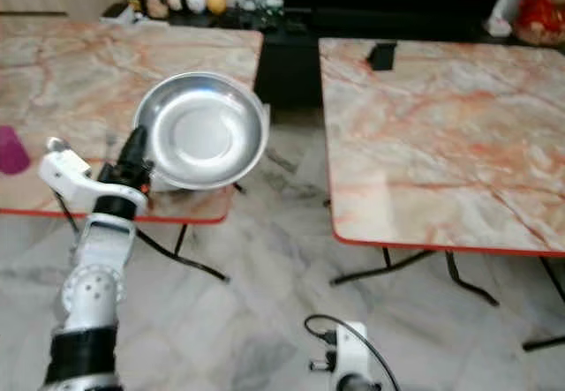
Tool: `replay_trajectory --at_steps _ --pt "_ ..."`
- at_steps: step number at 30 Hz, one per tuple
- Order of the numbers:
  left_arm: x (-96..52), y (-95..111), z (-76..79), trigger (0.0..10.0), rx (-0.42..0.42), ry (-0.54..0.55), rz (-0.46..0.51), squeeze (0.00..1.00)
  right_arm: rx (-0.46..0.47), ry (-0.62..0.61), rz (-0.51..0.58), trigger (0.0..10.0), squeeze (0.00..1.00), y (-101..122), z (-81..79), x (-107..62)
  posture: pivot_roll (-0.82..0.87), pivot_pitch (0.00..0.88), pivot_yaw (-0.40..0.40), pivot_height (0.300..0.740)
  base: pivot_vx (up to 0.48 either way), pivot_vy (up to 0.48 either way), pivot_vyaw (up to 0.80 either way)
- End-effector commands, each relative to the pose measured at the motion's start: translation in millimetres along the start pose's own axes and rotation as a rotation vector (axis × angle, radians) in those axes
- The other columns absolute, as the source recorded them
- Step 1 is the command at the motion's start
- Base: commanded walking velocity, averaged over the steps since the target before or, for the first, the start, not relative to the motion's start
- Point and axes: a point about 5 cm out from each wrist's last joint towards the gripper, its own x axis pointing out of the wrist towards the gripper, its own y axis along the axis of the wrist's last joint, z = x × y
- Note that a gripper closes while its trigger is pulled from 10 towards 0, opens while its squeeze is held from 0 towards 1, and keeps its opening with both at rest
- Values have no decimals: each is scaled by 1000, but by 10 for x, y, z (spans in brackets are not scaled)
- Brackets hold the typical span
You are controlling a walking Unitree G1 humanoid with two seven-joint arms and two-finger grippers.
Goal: Setting the table
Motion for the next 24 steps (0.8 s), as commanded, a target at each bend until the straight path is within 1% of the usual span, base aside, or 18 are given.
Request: replay_trajectory --at_steps 1,4,8,11,15,24 --pt "17 20 92 10000 9 -45 1 0 -3 -22 -6 10000 0 -1 85 -9 8 57 -3 740 0 -469 0" --pt "20 49 76 10000 23 -48 2 0 -4 -21 -6 10000 0 -1 85 -9 8 57 -3 740 0 -469 0" --pt "29 128 5 10000 82 -56 -10 0 -6 -20 -6 10000 0 -1 85 -10 8 56 -4 740 0 -469 0" --pt "41 169 -17 10000 98 -59 -9 0 -7 -19 -6 10000 0 -3 89 -11 8 54 -5 740 0 -469 0" --pt "51 183 -23 10000 99 -60 -7 0 -8 -19 -7 10000 0 -9 93 -13 3 49 -3 740 0 -469 0" --pt "74 143 -1 10000 83 -63 -6 0 -8 -20 -7 10000 0 -16 92 -14 -7 30 -2 740 0 -469 0"
